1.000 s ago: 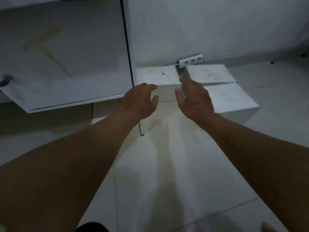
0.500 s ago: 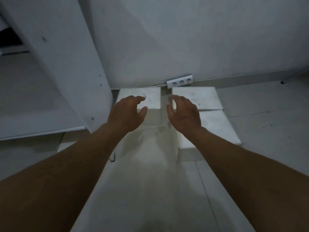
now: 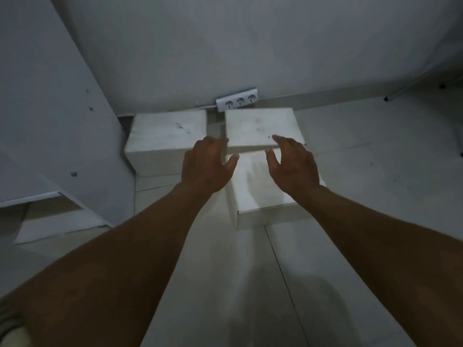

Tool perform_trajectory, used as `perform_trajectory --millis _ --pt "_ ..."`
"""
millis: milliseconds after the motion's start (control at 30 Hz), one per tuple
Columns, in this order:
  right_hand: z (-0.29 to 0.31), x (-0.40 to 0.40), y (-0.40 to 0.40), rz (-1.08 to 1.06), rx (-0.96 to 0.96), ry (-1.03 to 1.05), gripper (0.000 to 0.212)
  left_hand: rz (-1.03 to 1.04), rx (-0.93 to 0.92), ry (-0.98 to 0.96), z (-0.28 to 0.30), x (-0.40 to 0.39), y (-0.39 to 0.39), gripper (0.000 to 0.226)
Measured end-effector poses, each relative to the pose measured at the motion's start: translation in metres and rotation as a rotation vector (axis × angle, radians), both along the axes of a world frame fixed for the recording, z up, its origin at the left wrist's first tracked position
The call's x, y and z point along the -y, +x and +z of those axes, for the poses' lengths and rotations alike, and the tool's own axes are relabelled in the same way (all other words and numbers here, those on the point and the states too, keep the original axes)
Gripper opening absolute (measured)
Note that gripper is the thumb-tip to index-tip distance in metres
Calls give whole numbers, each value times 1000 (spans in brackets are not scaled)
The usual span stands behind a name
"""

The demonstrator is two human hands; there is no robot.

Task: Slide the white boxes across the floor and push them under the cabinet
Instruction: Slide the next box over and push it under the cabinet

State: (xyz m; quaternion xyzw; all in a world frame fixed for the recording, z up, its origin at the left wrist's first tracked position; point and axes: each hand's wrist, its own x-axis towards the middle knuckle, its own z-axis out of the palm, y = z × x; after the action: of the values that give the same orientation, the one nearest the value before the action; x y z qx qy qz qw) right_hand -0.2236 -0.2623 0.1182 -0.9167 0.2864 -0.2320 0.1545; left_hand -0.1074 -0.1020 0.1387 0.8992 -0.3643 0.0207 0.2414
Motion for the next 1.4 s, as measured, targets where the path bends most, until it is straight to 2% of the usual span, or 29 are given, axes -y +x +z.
perform_trajectory --millis 167,267,400,500,600,700,800,1233,1400 --pt "-31 45 -7 -99 -8 21 45 -4 19 39 -42 50 -1 57" --pt "-63 71 -7 -87 -55 19 49 51 2 53 -79 74 -9 59" --pt "-94 106 -6 -121 -94 56 60 147 -27 80 -122 96 -18 69" --pt "-120 131 -6 -143 -168 158 73 231 -64 155 -146 110 -22 82" --pt "-136 138 -5 -161 -243 222 83 334 -121 187 -153 113 -23 100" --pt "-145 147 3 -165 -270 248 86 479 -325 160 -158 120 -23 117" --pt "-154 147 4 -174 -310 202 84 509 -455 138 -163 122 -19 121" --pt "-156 140 6 -274 -315 203 82 443 -410 172 -167 118 -7 124" --pt "-151 112 -5 -290 -308 156 77 392 -355 173 -169 88 -8 126"
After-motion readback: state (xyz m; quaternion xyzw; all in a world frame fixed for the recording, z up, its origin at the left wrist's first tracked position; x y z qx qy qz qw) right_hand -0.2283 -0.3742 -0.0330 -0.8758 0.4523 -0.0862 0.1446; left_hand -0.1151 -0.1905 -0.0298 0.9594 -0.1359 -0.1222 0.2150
